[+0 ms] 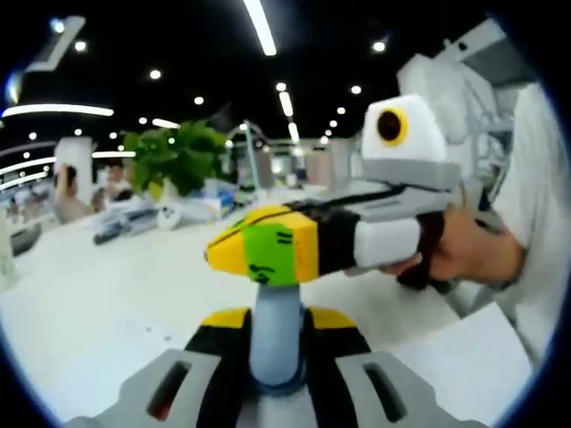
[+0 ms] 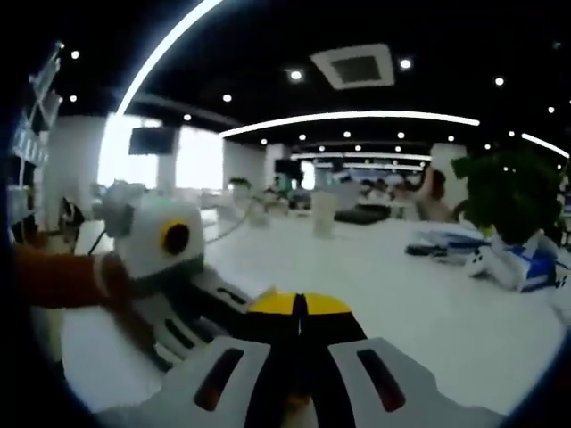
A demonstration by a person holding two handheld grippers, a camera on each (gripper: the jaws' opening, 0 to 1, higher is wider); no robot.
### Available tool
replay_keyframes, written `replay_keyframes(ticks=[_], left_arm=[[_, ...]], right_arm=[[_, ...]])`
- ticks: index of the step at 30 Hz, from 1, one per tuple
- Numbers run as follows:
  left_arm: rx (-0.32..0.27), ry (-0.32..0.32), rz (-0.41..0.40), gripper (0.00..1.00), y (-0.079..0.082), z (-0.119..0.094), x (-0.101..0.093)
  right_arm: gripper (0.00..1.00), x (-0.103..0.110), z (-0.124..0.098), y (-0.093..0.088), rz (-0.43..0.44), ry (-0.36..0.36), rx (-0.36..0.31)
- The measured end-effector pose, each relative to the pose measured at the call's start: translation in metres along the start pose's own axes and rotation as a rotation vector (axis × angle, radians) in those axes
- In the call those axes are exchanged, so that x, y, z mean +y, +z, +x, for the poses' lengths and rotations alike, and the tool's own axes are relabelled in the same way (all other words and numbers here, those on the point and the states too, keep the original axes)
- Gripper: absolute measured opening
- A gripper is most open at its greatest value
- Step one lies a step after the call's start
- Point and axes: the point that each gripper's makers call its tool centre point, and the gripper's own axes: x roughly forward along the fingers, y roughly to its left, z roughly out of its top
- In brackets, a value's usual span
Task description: Pick up the paper insert the paper into the punch align the paper edges press the punch to punch holes
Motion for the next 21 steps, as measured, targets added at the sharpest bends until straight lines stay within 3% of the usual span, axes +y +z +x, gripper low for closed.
replay_keyframes(ticks=[8,21], left_arm=[[0.001,0.0,-0.003,0.25,-0.0002,-0.0002,-0.0003],[0.002,0.0,-0.002,0.25,-0.0003,-0.0005,-0.0004]], right_arm=[[0.03,-0.0048,-0.001,-0.0059,0.068,-0.022,0.002],[0.02,-0.0053,-0.0007,-0.0072,0.042,-0.047,0.012]])
